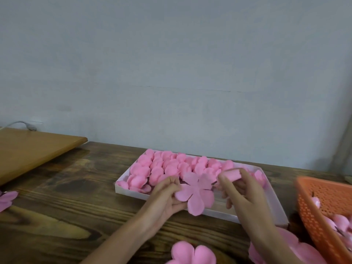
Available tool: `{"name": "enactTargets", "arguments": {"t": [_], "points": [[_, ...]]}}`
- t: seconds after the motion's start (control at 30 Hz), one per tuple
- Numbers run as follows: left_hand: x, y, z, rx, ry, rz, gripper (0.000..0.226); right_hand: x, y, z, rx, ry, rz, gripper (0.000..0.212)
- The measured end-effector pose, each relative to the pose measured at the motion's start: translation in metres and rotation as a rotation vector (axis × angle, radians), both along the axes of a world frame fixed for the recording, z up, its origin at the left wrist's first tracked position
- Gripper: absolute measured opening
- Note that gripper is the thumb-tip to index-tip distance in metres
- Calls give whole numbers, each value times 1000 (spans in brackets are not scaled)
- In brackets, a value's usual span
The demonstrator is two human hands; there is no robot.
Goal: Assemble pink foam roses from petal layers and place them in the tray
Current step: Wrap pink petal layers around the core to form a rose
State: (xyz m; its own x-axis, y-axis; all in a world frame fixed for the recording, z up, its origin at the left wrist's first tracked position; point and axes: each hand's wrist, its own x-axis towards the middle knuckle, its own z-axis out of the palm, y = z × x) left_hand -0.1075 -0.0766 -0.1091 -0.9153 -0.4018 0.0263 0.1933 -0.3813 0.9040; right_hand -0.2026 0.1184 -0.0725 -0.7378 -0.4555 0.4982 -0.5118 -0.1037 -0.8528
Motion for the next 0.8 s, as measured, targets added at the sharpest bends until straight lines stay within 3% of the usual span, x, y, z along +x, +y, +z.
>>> {"name": "enactTargets", "arguments": {"t": [0.13, 0.23, 0.37, 0.53, 0.8], "points": [[-2, 11, -7, 60, 53, 102, 9, -6, 0, -6, 95, 76, 42, 20], [-4, 14, -10, 65, 85, 107, 44, -10, 1, -9, 151, 100, 53, 22], [-4, 17, -12, -8, 72, 82, 58, -12, 2, -12, 168, 100, 56, 27], [-3, 22, -13, -164, 69, 64, 50, -11, 2, -12, 222, 140, 76, 28], [-1, 24, -9, -195, 47, 143, 19, -10, 3, -11, 275, 139, 74, 23]]}}
